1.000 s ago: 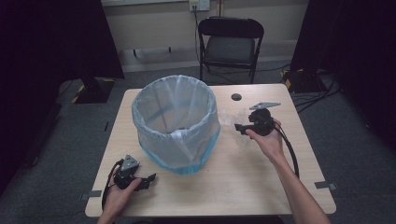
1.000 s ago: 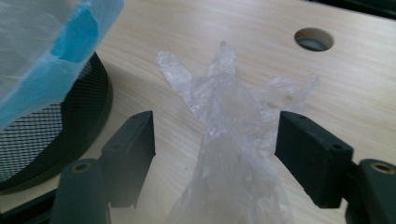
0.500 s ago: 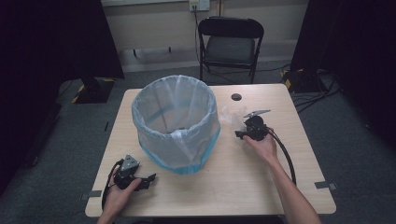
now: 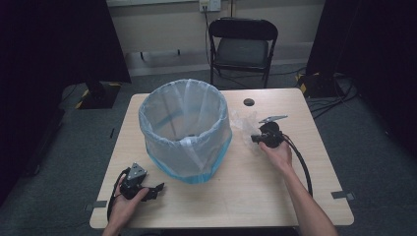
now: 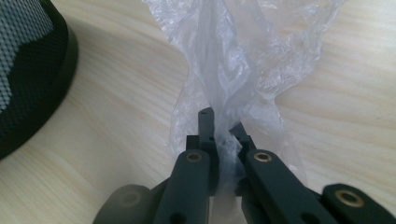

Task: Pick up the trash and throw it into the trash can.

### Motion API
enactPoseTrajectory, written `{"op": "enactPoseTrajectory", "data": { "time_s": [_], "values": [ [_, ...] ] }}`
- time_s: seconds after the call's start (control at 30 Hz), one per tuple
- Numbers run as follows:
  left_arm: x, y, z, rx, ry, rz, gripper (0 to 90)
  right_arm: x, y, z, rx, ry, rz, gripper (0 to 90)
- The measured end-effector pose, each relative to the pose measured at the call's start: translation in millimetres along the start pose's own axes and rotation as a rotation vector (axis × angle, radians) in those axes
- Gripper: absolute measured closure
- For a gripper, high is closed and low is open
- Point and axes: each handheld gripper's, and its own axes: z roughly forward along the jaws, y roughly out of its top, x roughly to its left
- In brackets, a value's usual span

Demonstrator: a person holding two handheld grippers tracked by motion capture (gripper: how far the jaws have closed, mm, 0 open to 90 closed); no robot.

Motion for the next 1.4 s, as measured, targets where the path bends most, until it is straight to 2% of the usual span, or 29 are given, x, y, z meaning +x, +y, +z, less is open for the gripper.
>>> {"op": "enactPoseTrajectory", "data": {
  "time_s": [0.27,0.4,0.7,0.87,0.97,1.0,1.07,1.23,1.4],
  "values": [
    [0.0,0.0,0.0,0.0,0.0,0.001,12.2,2.9,5.3,-21.8,-0.054,-0.012,0.004,90.0],
    [0.0,0.0,0.0,0.0,0.0,0.0,12.2,6.6,7.9,-36.0,-0.096,-0.003,0.0,90.0],
    [0.0,0.0,0.0,0.0,0.0,0.0,12.2,17.1,13.7,-54.1,-0.14,0.019,-0.016,90.0],
    [-0.2,-0.1,0.1,-0.001,0.001,-0.003,12.2,25.1,27.0,-73.4,-0.193,0.031,-0.042,90.0],
    [-0.2,-0.1,0.0,-0.001,0.001,-0.003,12.2,30.0,31.4,-79.2,-0.205,0.034,-0.058,90.0],
    [-0.3,-0.1,0.0,0.0,0.001,-0.003,12.2,35.8,34.4,-84.3,-0.216,0.032,-0.077,90.0],
    [-0.3,0.0,0.1,0.0,0.001,-0.003,12.2,39.9,37.3,-90.3,-0.235,0.035,-0.083,90.0],
    [-0.2,-0.1,0.0,0.0,0.001,-0.002,12.2,44.9,45.8,-102.7,-0.265,0.038,-0.099,90.0],
    [0.0,0.0,0.0,0.0,0.0,0.001,12.2,48.2,63.0,-119.7,-0.317,0.045,-0.11,90.0]
  ]
}}
